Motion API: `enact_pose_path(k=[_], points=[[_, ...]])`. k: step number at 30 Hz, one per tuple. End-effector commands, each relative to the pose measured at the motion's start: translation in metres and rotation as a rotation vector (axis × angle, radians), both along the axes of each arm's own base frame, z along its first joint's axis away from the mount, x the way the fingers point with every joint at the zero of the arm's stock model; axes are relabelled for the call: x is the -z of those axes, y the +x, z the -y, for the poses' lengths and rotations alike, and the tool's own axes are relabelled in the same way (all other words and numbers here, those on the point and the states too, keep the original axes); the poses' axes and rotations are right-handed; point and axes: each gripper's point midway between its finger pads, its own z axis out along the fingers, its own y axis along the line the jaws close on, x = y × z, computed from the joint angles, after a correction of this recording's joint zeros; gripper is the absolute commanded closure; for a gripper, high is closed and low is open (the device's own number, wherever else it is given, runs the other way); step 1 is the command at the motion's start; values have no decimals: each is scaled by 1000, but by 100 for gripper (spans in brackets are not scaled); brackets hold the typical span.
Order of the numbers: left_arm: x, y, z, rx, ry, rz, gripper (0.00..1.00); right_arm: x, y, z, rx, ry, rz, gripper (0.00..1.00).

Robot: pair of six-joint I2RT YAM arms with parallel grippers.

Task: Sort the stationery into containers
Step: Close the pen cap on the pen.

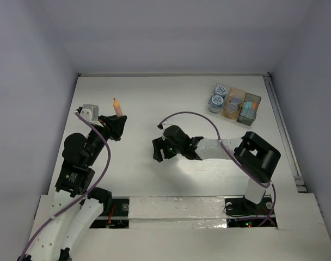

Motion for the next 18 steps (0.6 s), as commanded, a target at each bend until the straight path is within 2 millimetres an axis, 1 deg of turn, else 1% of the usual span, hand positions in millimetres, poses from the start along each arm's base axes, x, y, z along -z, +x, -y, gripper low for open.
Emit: enact_pose_path(k=[1,3,6,7,10,12,16,17,18], points=[[-9,-1,3,19,-9,42,100,0,21,5,104,-15,11,23],[-9,-1,4,20,-10,41,100,3,30,11,139,-21,9,23],[-9,-1,3,19,-9,42,100,4,36,15,174,-50,23,23],[-9,-1,3,19,-9,42,100,4,42,19,189,-56,27,23],[-9,-1,4,22,-8,40,100,0,48,19,191,-54,42,23],[-9,-1,4,22,-8,40,100,0,57,21,202,-73,57,22],[-9,-1,4,19,-8,40,100,-3,67,16,202,-69,73,22],[-9,-1,4,19,-8,40,100,0,68,22,206,-94,59,21],[-9,-1,4,19,-8,40,100,-1,71,19,205,-91,65,21]])
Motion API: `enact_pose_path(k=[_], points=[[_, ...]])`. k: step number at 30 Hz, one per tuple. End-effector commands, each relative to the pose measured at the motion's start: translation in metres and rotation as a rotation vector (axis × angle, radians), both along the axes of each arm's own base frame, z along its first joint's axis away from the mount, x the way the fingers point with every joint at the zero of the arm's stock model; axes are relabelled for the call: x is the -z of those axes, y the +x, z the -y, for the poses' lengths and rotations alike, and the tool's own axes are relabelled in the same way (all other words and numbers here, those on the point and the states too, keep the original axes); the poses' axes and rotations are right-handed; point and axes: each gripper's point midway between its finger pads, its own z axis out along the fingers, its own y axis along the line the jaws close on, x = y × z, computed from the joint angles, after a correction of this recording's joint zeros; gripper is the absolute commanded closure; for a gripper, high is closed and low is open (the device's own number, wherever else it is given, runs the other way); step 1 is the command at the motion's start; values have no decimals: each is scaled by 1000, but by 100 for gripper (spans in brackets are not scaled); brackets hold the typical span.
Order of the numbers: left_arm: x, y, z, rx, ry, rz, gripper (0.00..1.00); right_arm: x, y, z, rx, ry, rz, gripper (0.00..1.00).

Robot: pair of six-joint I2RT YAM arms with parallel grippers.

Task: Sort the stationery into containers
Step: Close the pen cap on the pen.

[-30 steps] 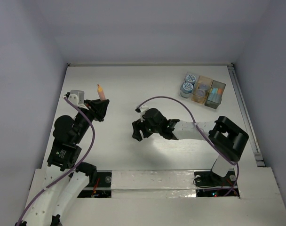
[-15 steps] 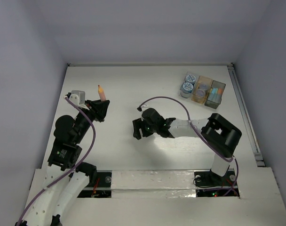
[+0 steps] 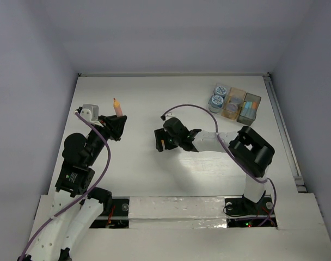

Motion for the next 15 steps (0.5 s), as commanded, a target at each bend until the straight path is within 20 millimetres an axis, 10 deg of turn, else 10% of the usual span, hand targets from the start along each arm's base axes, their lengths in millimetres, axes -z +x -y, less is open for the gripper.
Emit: enact_pose_path(k=[1,8,15], points=[[-9,-1,3,18,-8,40,100,-9,17,-4,12,-12,37,21],[-7,0,4,18,-7,36,100,-16,52,-9,12,16,65,20],[-8,0,4,19,-5,37,100,-28,27,3,7,61,21,12]])
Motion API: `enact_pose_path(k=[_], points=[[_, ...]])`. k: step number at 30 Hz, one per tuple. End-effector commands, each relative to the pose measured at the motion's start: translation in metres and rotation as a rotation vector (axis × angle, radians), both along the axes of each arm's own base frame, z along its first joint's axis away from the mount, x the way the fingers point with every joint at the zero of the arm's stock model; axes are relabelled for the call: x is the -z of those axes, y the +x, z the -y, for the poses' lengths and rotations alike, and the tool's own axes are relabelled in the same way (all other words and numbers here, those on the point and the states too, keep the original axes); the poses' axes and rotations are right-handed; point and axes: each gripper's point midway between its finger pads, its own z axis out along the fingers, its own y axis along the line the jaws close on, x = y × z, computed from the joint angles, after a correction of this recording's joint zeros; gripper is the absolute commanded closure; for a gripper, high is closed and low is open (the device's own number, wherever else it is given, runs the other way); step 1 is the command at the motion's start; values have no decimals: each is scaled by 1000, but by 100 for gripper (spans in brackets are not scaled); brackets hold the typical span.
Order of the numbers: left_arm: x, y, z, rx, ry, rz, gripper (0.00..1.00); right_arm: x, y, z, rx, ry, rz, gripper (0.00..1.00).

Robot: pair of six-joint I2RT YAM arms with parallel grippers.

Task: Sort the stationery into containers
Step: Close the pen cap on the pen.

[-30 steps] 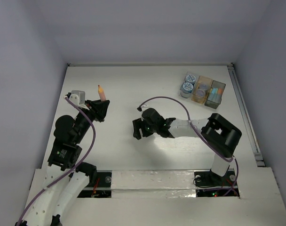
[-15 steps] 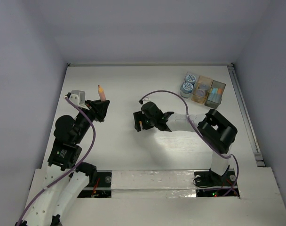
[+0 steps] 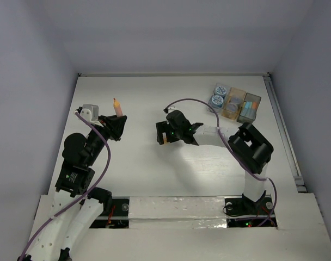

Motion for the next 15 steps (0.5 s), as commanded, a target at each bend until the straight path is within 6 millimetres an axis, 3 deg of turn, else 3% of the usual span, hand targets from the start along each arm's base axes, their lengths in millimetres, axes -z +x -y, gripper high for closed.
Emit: enact_pose_path(k=[1,6,12,15], points=[[-8,0,4,21,-6,37,100,-22,-20,1,-29,71,-12,11],[-7,0,4,22,-5,35,100,-14,-60,-18,-126,68,-77,11],[-8,0,4,21,-7,36,100,-9,-52,-26,-113,65,-80,11],[-8,-1,4,19,-8,38,100,-4,-35,-25,-71,6,-42,11]])
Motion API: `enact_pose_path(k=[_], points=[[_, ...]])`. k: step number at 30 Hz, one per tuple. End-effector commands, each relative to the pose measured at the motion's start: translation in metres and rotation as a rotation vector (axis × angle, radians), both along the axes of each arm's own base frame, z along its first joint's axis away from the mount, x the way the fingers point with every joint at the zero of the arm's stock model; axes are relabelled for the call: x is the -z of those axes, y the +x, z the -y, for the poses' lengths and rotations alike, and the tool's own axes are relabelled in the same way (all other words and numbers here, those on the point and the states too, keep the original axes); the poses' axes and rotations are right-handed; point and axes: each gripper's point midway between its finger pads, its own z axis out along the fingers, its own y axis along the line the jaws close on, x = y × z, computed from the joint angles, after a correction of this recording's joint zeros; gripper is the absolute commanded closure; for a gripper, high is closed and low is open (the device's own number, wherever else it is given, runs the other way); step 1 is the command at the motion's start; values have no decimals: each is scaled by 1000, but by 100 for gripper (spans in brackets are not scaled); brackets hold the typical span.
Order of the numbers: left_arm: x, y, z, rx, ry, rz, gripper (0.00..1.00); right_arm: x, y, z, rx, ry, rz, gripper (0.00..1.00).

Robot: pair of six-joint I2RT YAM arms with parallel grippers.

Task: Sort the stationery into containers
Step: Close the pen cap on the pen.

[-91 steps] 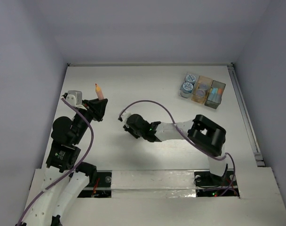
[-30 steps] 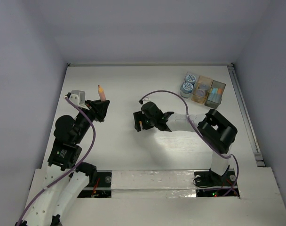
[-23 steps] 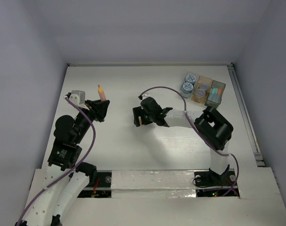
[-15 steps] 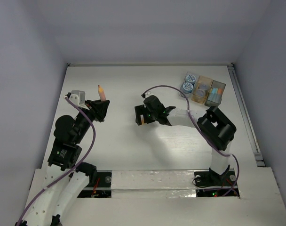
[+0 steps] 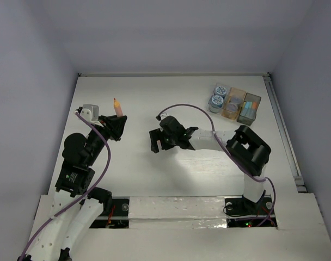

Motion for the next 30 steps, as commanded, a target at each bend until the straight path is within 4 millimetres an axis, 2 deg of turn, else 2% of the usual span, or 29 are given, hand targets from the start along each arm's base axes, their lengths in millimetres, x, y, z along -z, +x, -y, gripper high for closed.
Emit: enact_pose_path(k=[1,10,12,19,23,29,30], points=[[-8,0,3,16,-8,38,100,-6,25,-6,52,-29,56,11],[-9,-1,4,19,-7,42,100,1,42,-3,78,-123,82,10],[-8,-1,4,19,-8,39,100,9,45,3,83,-177,81,11],[-7,0,4,21,-8,36,100,2,56,-10,76,-172,97,13],[-7,0,5,23,-8,36,100,4,63,-16,71,-186,102,20],[-8,0,5,26,-10,37,100,13,68,-7,80,-266,107,28],[-8,0,5,27,-10,37,100,15,70,-5,84,-285,109,32]])
